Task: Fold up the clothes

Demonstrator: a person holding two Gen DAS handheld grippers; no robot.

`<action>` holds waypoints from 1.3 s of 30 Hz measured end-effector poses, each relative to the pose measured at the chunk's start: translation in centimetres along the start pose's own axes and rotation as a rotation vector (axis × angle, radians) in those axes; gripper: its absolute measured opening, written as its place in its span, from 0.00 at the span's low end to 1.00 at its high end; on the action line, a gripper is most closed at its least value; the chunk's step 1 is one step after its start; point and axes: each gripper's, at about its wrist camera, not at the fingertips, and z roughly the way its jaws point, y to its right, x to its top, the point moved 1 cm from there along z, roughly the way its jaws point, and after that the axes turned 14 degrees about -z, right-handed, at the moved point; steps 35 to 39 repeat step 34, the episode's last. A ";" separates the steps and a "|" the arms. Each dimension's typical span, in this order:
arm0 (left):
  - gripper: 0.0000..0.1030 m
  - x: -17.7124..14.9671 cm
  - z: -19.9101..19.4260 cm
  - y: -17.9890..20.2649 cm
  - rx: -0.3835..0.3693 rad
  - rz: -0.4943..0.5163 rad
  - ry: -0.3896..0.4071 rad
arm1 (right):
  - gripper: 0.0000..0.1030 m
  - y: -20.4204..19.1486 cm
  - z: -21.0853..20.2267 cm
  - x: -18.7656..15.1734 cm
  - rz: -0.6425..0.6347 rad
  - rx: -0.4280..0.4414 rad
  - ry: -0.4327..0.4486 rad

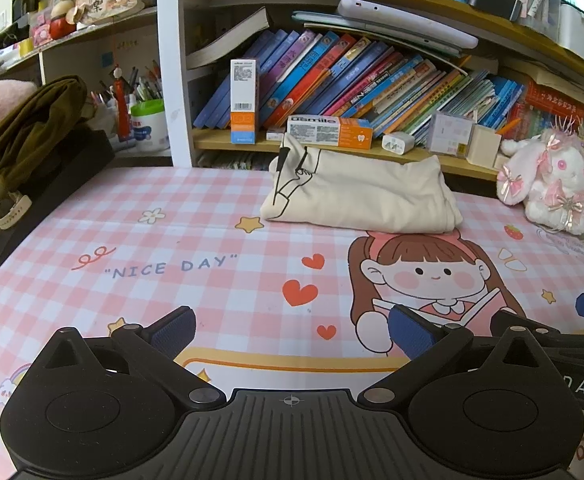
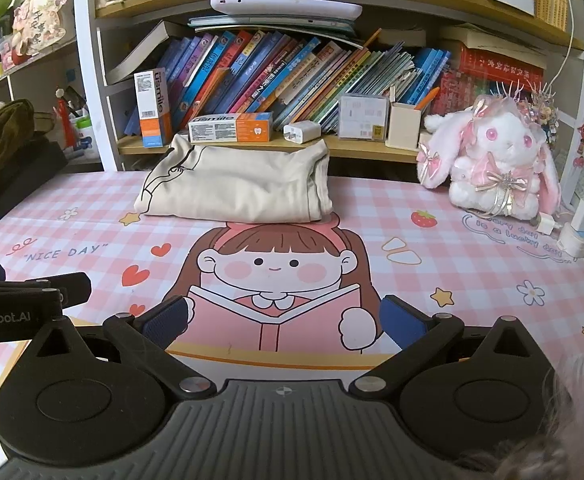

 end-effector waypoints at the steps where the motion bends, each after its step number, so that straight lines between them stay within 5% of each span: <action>1: 1.00 0.0 0.0 0.0 0.001 0.000 -0.001 | 1.00 0.0 0.0 0.0 0.000 0.001 -0.001; 39: 1.00 -0.1 0.4 -0.3 -0.001 -0.015 -0.023 | 1.00 0.0 0.5 -0.3 0.006 0.011 -0.031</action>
